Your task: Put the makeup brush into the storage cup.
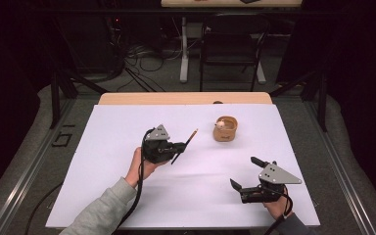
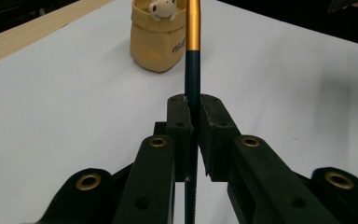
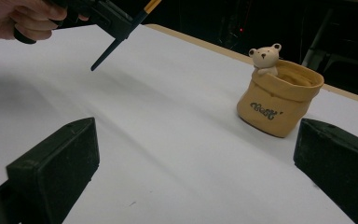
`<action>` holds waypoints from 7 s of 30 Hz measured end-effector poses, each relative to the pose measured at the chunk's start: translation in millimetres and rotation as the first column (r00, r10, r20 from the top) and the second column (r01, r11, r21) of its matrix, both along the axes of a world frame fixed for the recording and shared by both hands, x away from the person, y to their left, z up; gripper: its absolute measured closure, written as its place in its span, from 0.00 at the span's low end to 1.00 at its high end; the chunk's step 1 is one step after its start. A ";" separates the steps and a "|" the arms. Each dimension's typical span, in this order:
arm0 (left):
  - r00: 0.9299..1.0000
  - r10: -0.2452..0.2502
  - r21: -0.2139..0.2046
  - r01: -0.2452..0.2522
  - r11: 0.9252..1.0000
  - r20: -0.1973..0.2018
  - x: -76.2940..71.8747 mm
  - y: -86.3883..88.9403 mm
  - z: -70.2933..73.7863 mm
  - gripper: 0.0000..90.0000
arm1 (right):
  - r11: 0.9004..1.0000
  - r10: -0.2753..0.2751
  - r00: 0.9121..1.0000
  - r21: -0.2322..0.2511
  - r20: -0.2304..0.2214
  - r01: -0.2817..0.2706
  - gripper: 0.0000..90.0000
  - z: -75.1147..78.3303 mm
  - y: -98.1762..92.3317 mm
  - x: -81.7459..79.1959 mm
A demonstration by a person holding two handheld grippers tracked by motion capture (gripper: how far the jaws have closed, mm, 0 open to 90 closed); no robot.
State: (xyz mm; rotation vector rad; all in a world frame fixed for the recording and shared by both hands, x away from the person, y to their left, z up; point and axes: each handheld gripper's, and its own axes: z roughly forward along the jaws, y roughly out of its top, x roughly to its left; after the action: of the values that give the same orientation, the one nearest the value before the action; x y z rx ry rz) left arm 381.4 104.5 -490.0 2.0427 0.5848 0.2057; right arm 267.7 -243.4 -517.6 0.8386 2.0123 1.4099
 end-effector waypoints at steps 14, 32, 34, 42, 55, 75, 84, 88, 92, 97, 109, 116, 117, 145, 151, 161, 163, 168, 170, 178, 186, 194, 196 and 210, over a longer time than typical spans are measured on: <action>0.999 -0.003 -0.077 0.007 0.997 0.054 -10.4 -2.4 1.0 0.93 | 0.999 -0.018 1.000 0.048 -0.017 0.019 0.00 0.6 4.9 5.7; 0.998 -0.005 -0.087 0.011 0.996 0.067 -16.5 -7.9 -3.4 0.93 | 0.984 0.026 0.998 0.175 -0.053 -0.016 0.00 9.8 20.2 25.7; 0.998 -0.003 -0.088 0.009 0.996 0.068 -17.9 -9.0 -3.5 0.93 | 0.979 0.038 0.998 0.201 -0.058 -0.025 0.00 11.0 23.3 30.3; 0.997 -0.007 -0.090 0.014 0.996 0.073 -19.9 -10.4 -3.6 0.93 | 0.987 0.025 0.999 0.162 -0.045 -0.017 0.00 17.9 42.9 37.1; 0.996 -0.029 -0.080 0.035 0.996 0.082 -24.8 -16.7 -5.9 0.93 | 0.978 0.085 0.992 0.201 -0.095 -0.064 0.00 22.5 61.3 57.1; 0.997 -0.053 -0.057 0.056 0.997 0.060 -25.8 -23.9 -10.2 0.93 | 0.969 0.095 0.983 0.240 -0.155 -0.056 0.47 25.3 83.4 73.8; 0.997 -0.051 -0.060 0.055 0.997 0.055 -27.4 -25.1 -11.0 1.00 | 0.960 0.132 0.977 0.268 -0.170 -0.083 0.85 27.7 91.5 73.1; 0.997 -0.061 -0.056 0.063 0.996 0.050 -28.8 -27.2 -11.5 1.00 | 0.956 0.132 0.977 0.282 -0.170 -0.080 0.97 29.4 93.3 71.0; 0.997 -0.060 -0.064 0.063 0.996 0.046 -28.7 -26.5 -11.5 1.00 | 0.966 0.121 0.985 0.244 -0.122 -0.089 0.99 35.9 96.0 65.3; 0.997 -0.061 -0.069 0.065 0.996 0.048 -28.5 -23.3 -9.8 0.96 | 0.971 0.112 0.989 0.222 -0.095 -0.089 1.00 39.5 95.6 62.7; 1.000 -0.004 -0.046 0.004 0.999 0.005 -24.7 -7.5 -8.9 0.43 | 0.973 0.093 0.994 0.217 -0.060 -0.078 1.00 47.2 88.1 61.6; 1.000 0.018 -0.026 -0.018 0.999 -0.019 -23.6 7.1 -12.2 0.21 | 0.975 0.087 0.995 0.207 -0.048 -0.075 1.00 49.1 85.7 61.7; 1.000 0.021 -0.022 -0.021 1.000 -0.023 -23.7 8.8 -12.5 0.18 | 0.976 0.087 0.995 0.204 -0.045 -0.076 1.00 49.3 85.7 61.8; 0.982 0.186 0.042 -0.184 0.982 -0.039 -37.3 87.0 -26.4 0.00 | 0.981 0.024 1.000 0.193 -0.016 -0.021 0.99 62.6 65.0 69.3; 0.975 0.218 0.045 -0.217 0.975 -0.041 -40.2 101.2 -30.9 0.00 | 0.981 0.008 1.000 0.192 -0.014 -0.005 0.99 65.7 59.5 71.9; 0.967 0.253 0.064 -0.250 0.966 -0.034 -43.3 117.5 -36.9 0.00 | 0.981 -0.027 0.999 0.192 0.016 0.024 0.99 73.2 51.6 74.0; 0.967 0.254 0.067 -0.252 0.965 -0.029 -44.5 119.6 -36.3 0.00 | 0.981 -0.041 0.999 0.192 0.023 0.035 0.99 74.6 48.9 76.9; 0.963 0.267 0.061 -0.265 0.962 -0.031 -46.9 124.1 -36.4 0.00 | 0.982 -0.056 0.998 0.184 0.022 0.051 0.99 76.3 46.0 81.1; 0.963 0.268 0.061 -0.266 0.962 -0.031 -46.8 125.4 -36.2 0.00 | 0.981 -0.066 0.997 0.185 0.026 0.060 0.99 77.1 44.6 84.1; 0.963 0.269 0.057 -0.267 0.962 -0.027 -47.1 125.2 -35.7 0.00 | 0.981 -0.081 0.996 0.179 0.031 0.074 0.99 81.4 41.2 92.2; 0.961 0.275 0.050 -0.273 0.961 -0.023 -47.2 125.4 -35.2 0.00 | 0.980 -0.093 0.995 0.179 0.023 0.088 0.99 85.8 37.7 99.7; 0.961 0.275 0.048 -0.274 0.961 -0.022 -47.1 125.7 -34.8 0.00 | 0.979 -0.114 0.993 0.174 0.029 0.108 0.99 91.5 34.3 106.7; 0.962 0.272 0.049 -0.270 0.962 -0.020 -47.2 125.8 -34.3 0.00 | 0.978 -0.124 0.992 0.172 0.034 0.116 0.99 92.3 33.8 109.0; 0.961 0.275 0.046 -0.274 0.961 -0.008 -47.8 125.9 -33.3 0.00 | 0.970 -0.172 0.982 0.188 0.079 0.155 0.99 105.8 22.6 123.6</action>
State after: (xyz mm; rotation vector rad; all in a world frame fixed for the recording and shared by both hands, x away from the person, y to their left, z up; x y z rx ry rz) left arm 333.7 230.4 -523.2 2.0017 0.8807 0.3708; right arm 391.3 -220.8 -411.7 0.9733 1.7215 1.5232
